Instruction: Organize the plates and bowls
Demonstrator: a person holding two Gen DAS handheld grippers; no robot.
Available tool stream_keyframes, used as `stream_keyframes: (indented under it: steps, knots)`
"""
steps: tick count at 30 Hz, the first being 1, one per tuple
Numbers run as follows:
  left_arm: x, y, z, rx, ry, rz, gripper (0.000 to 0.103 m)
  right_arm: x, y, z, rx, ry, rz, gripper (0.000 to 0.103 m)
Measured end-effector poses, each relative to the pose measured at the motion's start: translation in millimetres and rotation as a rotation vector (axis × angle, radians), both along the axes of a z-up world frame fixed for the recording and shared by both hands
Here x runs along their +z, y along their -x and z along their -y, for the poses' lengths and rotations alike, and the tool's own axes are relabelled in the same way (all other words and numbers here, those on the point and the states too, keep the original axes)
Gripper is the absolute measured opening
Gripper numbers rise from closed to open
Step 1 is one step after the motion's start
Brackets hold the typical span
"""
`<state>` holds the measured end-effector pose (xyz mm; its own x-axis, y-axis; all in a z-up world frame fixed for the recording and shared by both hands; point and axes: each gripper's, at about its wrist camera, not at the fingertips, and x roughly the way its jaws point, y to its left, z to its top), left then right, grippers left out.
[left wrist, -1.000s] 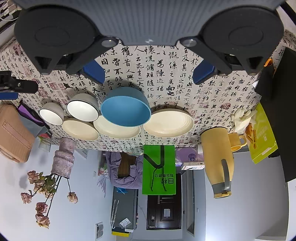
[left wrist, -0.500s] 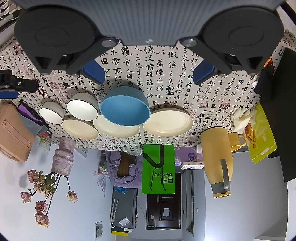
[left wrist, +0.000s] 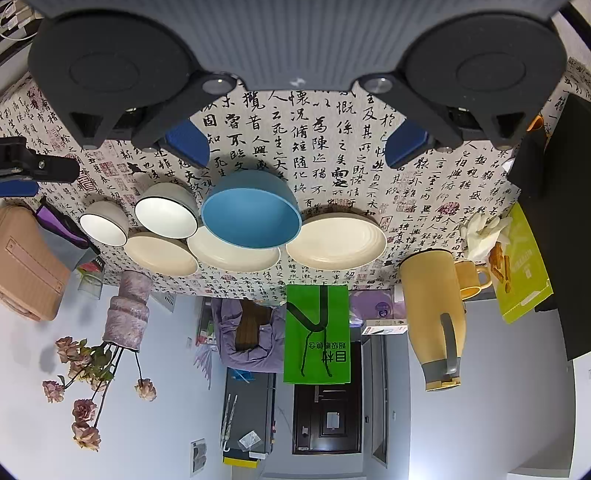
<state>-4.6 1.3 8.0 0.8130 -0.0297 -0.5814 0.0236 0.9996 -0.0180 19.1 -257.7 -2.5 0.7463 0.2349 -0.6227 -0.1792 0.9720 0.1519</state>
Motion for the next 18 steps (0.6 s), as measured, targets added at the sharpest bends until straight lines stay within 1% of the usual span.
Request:
stream_keyframes:
  steps: [5,6,18]
  knots:
    - [1.1,2.0,0.5,-0.001,0.0,0.007,0.103,0.4,2.0,-2.9,0.001,0.002,0.003,0.103]
    - [0.8,2.7,0.6,-0.001,0.0,0.008,0.103,5.4,2.7,-3.3,0.006,0.003,0.003,0.103]
    - [0.7,3.9,1.4,0.0,0.0,0.011,0.103,5.2,2.7,-3.9,0.006,0.003,0.005,0.103]
